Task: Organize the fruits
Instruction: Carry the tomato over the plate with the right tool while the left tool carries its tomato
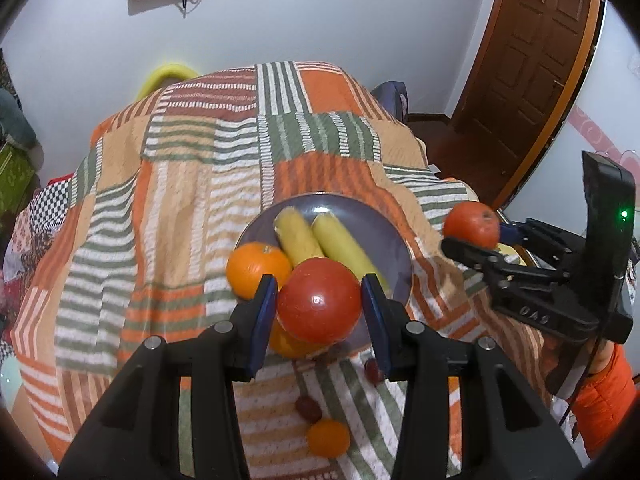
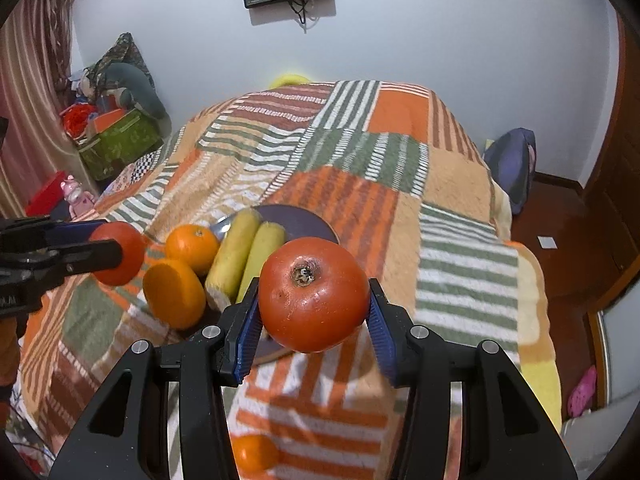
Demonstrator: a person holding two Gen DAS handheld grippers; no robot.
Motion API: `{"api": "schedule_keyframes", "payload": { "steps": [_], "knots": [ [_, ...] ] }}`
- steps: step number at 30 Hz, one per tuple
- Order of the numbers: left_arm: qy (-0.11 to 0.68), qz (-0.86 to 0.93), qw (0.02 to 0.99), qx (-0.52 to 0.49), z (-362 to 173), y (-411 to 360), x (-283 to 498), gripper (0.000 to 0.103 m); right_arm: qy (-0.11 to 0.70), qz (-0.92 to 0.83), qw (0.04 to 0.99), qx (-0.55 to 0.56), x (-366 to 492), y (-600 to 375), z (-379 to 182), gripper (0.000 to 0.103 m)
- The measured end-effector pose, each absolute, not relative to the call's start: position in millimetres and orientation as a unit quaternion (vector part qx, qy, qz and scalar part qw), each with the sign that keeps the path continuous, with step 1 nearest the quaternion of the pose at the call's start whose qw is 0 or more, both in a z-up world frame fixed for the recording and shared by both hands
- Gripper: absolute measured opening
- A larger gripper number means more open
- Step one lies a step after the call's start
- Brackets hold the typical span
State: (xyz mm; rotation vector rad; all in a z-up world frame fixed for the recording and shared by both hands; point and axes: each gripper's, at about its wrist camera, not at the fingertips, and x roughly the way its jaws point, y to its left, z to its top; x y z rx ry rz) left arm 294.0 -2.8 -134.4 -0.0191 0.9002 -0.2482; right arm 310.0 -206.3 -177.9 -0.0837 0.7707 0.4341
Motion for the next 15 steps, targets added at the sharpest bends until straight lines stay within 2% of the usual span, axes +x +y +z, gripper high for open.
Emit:
{"api": "schedule_keyframes", "payload": {
  "steps": [15],
  "knots": [
    [0.461,-0.109,0.881,-0.008,-171,-10,350,0.043,0.405,0.217,0.887,-0.045,363,-174,-206,0.045]
  ]
}}
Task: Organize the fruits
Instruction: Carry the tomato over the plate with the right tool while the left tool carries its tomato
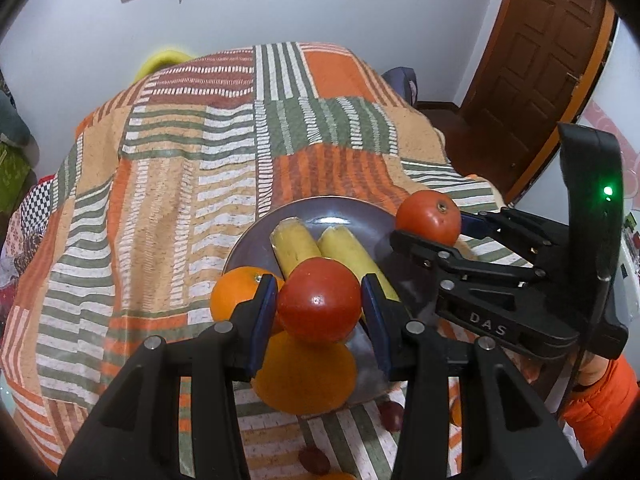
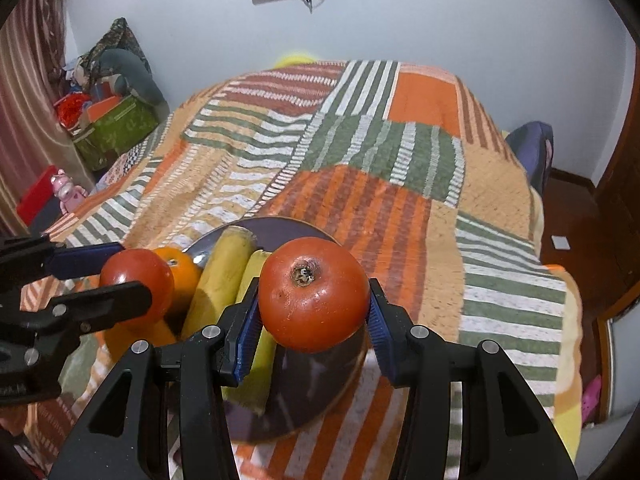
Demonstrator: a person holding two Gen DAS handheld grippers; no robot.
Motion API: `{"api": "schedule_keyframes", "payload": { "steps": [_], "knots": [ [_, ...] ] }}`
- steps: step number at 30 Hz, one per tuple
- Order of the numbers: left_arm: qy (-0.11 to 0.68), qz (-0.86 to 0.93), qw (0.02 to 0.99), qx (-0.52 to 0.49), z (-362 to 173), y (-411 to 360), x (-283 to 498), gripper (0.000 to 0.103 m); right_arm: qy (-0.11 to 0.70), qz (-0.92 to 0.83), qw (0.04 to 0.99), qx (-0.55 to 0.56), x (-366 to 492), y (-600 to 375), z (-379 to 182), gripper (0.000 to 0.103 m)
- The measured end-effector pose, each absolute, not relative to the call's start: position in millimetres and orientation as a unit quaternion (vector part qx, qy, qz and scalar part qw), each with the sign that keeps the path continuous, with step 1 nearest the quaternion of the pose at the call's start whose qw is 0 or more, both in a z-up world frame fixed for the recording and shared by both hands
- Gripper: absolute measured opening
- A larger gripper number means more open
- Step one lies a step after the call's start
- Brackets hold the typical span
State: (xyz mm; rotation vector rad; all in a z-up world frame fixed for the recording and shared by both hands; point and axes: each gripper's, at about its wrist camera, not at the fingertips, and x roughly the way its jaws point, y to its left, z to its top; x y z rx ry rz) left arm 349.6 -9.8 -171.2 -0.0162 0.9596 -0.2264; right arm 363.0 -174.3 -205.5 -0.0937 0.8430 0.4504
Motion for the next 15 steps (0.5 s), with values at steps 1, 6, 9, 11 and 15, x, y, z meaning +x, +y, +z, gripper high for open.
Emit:
{"api": "schedule_keyframes", "payload": {
  "steps": [1,6,9,11,15],
  "knots": [
    [0.462,-0.107,0.880,-0.008,-173,-10,351,0.043,0.409,0.216,0.886,-0.044,366,-174,-208,0.045],
    [0.463,-0.104,0.880,0.000,-179,-10,358,0.043,0.423,0.214,0.880,-0.042,379,-171,-219,0.045],
    [0.463,-0.098,0.881,0.002,-182,-10,360,0.043,0.427,0.214,0.878,-0.042,384,-168,-222,0.045],
    [0.460,-0.097,0.883,-0.002,-184,-10,361,0.043,0.429,0.213,0.877,-0.044,385,-167,-224,0.045],
    [0.458,-0.096,0.884,0.003,-187,-14,361,0.043,0.427,0.213,0.877,-0.053,385,-165,-225,0.045]
  ]
}}
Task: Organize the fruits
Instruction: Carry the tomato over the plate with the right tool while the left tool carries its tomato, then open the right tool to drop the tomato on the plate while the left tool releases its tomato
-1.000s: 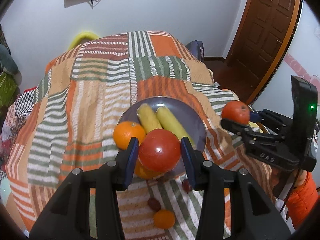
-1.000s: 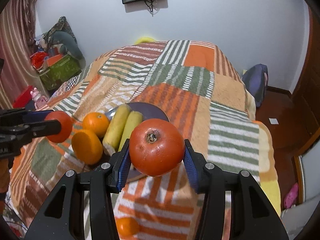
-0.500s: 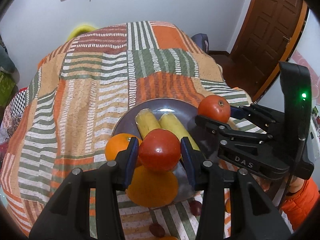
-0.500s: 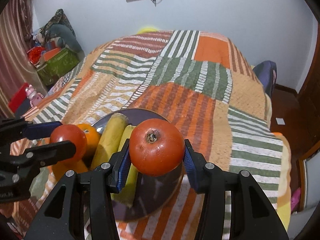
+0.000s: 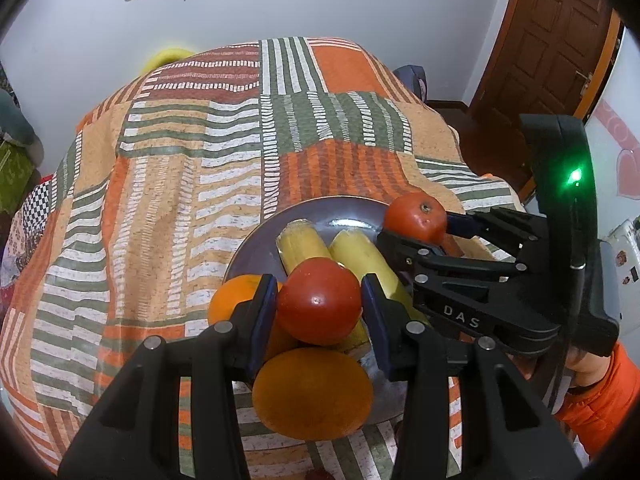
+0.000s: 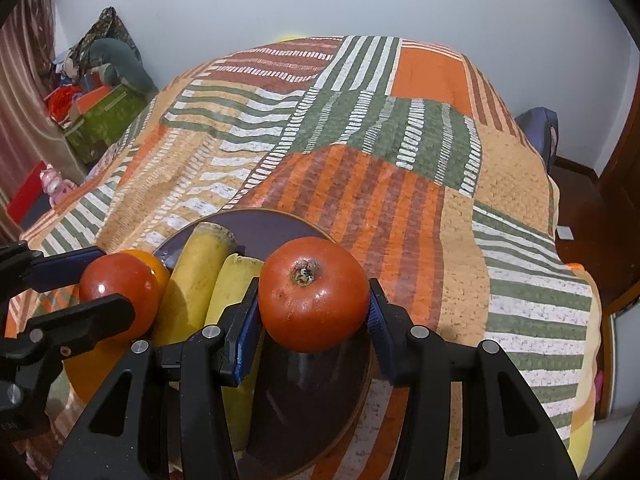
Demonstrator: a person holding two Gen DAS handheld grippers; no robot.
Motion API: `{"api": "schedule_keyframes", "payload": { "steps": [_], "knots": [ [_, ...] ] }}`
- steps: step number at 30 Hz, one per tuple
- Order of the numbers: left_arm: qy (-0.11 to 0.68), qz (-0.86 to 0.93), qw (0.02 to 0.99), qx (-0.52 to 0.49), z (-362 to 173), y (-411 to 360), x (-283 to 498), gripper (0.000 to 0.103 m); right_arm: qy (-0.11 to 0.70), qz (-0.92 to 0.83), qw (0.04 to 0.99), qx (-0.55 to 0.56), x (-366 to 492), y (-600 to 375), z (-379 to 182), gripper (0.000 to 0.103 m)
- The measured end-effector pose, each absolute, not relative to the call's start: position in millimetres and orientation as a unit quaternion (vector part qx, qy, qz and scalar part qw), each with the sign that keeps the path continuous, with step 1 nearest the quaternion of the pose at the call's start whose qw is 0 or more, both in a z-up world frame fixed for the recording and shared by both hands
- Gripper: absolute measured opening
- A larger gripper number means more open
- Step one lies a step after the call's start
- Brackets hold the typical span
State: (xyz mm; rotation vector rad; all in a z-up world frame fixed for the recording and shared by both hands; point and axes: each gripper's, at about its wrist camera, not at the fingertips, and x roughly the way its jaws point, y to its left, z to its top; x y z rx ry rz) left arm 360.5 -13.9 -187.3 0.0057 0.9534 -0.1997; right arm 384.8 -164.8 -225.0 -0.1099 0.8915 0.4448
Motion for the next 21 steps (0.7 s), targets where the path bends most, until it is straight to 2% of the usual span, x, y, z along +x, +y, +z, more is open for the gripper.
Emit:
{"api": "schedule_keyframes", "payload": {
  "steps": [11,15,17,21],
  "knots": [
    [0.461,-0.094,0.882,0.020,-191,-22,356,0.046,0.436,0.212,0.873,-0.062,389,-162,-226,0.048],
    [0.453,-0.095,0.886,0.014,-182,-19,352,0.056,0.434,0.219,0.872,-0.057,386,-165,-219,0.057],
    [0.445,-0.095,0.890,0.013,-175,-17,347,0.057,0.424,0.218,0.877,-0.060,381,-166,-213,0.061],
    [0.429,-0.088,0.899,0.016,-158,-13,331,0.063,0.409,0.222,0.883,-0.062,365,-170,-197,0.062]
  ]
}}
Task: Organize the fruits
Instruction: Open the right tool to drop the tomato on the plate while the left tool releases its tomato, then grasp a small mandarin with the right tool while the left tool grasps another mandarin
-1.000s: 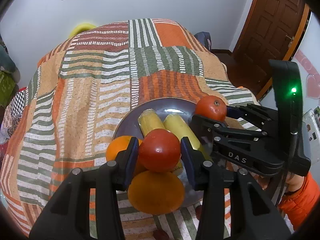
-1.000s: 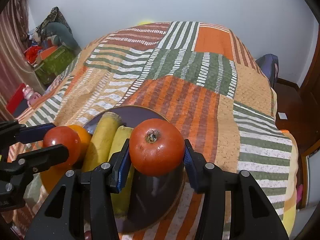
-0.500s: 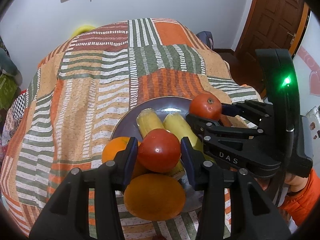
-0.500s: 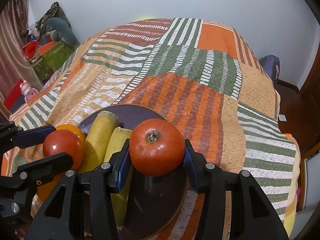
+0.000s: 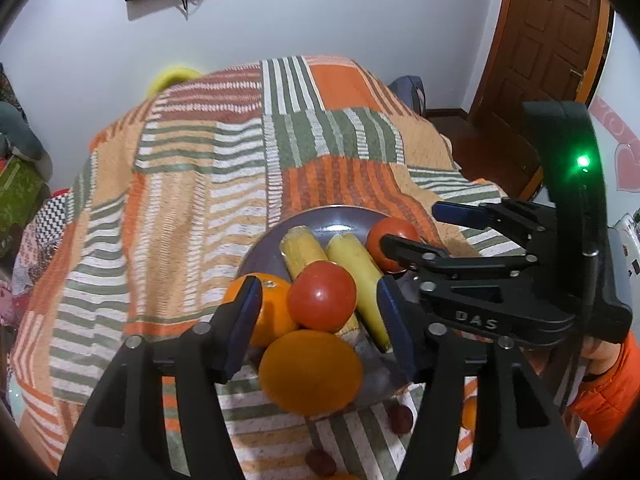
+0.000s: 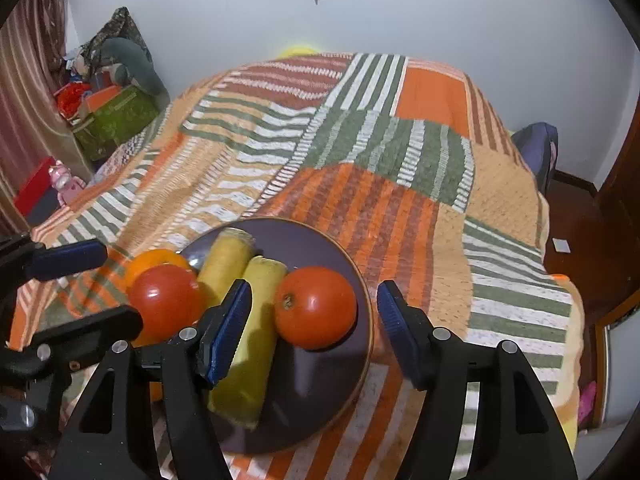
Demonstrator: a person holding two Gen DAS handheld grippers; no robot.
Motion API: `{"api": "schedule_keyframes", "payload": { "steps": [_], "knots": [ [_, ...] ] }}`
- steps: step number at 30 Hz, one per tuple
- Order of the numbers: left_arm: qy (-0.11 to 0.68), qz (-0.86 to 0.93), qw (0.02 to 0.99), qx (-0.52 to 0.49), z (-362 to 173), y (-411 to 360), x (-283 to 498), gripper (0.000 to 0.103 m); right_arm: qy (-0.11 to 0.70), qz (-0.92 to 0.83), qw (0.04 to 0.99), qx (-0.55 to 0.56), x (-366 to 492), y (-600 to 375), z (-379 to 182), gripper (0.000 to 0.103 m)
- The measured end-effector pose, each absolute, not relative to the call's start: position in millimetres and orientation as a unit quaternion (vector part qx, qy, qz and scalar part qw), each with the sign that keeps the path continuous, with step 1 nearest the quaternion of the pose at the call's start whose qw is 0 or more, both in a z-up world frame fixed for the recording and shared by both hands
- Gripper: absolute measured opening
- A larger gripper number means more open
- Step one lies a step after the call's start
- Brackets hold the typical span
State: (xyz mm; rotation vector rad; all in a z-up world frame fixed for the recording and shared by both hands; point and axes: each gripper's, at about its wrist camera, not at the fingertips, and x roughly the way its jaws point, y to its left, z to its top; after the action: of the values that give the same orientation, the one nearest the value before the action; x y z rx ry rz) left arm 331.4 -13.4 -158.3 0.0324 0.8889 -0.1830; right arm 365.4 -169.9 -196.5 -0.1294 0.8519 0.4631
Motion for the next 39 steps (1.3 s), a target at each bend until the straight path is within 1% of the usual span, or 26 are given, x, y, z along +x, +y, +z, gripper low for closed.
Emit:
{"api": "schedule_keyframes", "payload": {
  "steps": [3,5,13,16,20,28,29,30,31,34,36,39],
  "knots": [
    [0.418,-0.084,0.905,0.013,-147,-9,318,0.066,0.398,0.223,0.888,-0.061,352,-174,-185,0.062],
    [0.411,-0.081,0.908,0.013,-139,-6,307,0.066,0.389,0.225,0.892,-0.056,340,-179,-175,0.066],
    [0.393,-0.086,0.916,0.010,-116,4,260,0.066,0.351,0.223,0.908,-0.049,290,-202,-148,0.073],
    [0.394,-0.088,0.915,0.006,-113,8,244,0.066,0.346,0.221,0.911,-0.048,273,-208,-145,0.073],
    [0.402,-0.079,0.912,-0.003,-118,16,229,0.066,0.354,0.224,0.907,-0.041,256,-212,-150,0.073],
    [0.449,-0.071,0.890,-0.016,-149,30,204,0.066,0.379,0.230,0.896,-0.025,234,-217,-175,0.074],
    [0.457,-0.072,0.886,-0.017,-153,30,203,0.069,0.383,0.229,0.895,-0.027,232,-216,-179,0.074],
    [0.465,-0.071,0.882,-0.017,-157,30,201,0.077,0.386,0.229,0.893,-0.028,230,-216,-183,0.074],
    [0.469,-0.071,0.880,-0.018,-160,29,200,0.080,0.389,0.228,0.892,-0.029,225,-218,-186,0.074],
    [0.469,-0.068,0.881,-0.011,-168,25,196,0.083,0.405,0.227,0.885,-0.031,222,-220,-199,0.074],
    [0.471,-0.062,0.880,-0.008,-174,24,195,0.089,0.414,0.228,0.881,-0.030,220,-221,-205,0.074],
    [0.485,-0.069,0.872,-0.011,-184,23,197,0.090,0.427,0.229,0.874,-0.025,221,-223,-216,0.074]
  ]
}}
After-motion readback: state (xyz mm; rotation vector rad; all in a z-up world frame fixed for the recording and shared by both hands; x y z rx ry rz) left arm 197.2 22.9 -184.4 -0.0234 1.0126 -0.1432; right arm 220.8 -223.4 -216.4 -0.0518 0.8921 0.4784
